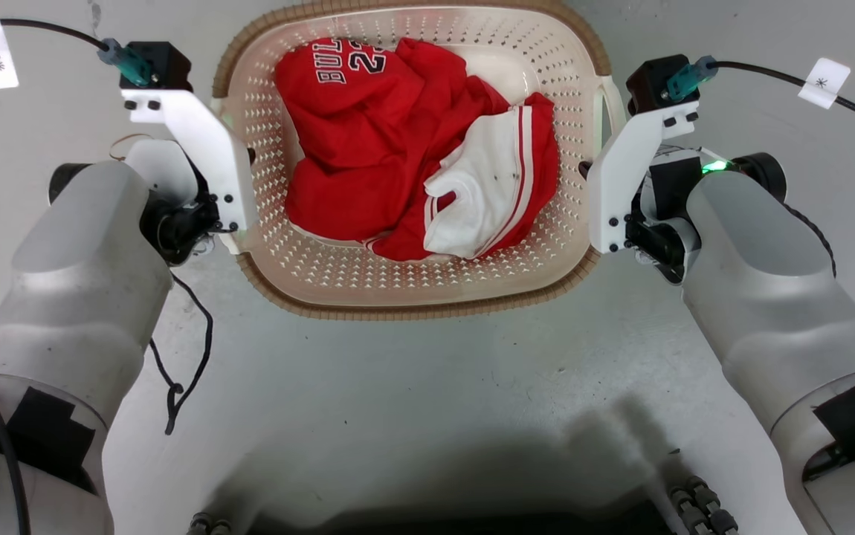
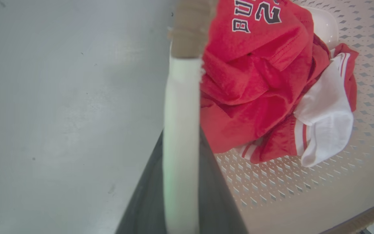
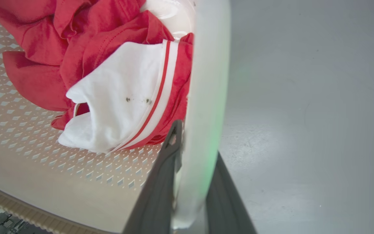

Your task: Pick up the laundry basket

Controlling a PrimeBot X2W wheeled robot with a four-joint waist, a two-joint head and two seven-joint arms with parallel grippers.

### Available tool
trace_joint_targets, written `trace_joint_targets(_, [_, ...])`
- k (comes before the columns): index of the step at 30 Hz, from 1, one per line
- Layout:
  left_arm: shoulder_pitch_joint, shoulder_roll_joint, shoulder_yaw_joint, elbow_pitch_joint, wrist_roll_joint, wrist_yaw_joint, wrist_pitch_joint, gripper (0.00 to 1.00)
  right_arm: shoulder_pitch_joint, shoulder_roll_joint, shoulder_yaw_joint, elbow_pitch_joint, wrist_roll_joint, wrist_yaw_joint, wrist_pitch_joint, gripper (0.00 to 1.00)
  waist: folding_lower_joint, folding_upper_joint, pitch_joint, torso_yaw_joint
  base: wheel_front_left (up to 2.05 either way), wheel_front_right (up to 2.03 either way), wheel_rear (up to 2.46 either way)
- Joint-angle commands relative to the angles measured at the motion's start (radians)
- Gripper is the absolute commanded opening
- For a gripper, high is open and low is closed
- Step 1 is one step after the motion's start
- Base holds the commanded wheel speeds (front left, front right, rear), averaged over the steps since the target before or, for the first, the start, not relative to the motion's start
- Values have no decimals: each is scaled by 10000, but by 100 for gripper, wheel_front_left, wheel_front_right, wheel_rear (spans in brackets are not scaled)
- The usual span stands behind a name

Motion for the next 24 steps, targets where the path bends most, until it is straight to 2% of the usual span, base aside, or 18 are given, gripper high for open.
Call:
trace_joint_targets(1, [-156,-72,-132,1,-85,2,72,0,-168,13,117,67,95,7,-47,0,-1,0,-58,12,0,0,0])
trace_joint_targets(8, [67,-94,-611,111,-571,2,391,0,106,33,593,173,812,15,437,0,-1,0,-636,-34,0,0,0])
trace_joint_targets(17, [553,-145,-1157,131,-1444,-10,1737,0,436,55,1355,294,1825,16,2045,0,-1,0,-2217,-48,0,0,0])
trace_joint_targets(24, [957,-222,-1496,179,-1886,-12,2320,0,846,64,1802,321,2523,16,3179,0,-1,0,-3452,-47,0,0,0])
